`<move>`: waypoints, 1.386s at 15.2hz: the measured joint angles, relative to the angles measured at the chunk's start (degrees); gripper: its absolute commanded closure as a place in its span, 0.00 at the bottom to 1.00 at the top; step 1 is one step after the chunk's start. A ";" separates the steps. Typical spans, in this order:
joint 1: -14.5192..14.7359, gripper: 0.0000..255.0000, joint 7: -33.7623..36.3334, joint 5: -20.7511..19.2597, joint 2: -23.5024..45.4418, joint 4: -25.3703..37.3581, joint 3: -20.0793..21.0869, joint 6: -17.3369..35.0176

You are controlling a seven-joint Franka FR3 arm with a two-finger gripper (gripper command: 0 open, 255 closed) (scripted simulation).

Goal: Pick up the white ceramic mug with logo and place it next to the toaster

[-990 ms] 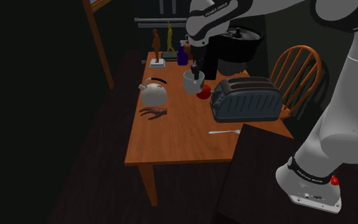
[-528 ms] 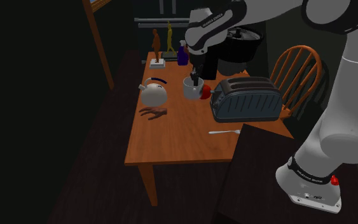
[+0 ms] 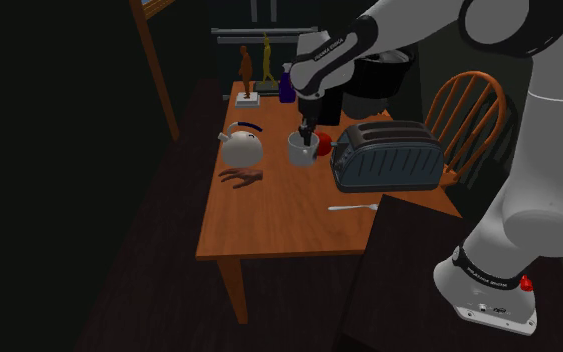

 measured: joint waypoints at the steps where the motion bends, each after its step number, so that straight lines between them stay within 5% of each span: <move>1: -0.12 1.00 -0.22 0.12 0.41 -0.12 0.00 0.51; 21: -1.18 1.00 -2.28 3.22 11.29 -1.53 1.73 12.62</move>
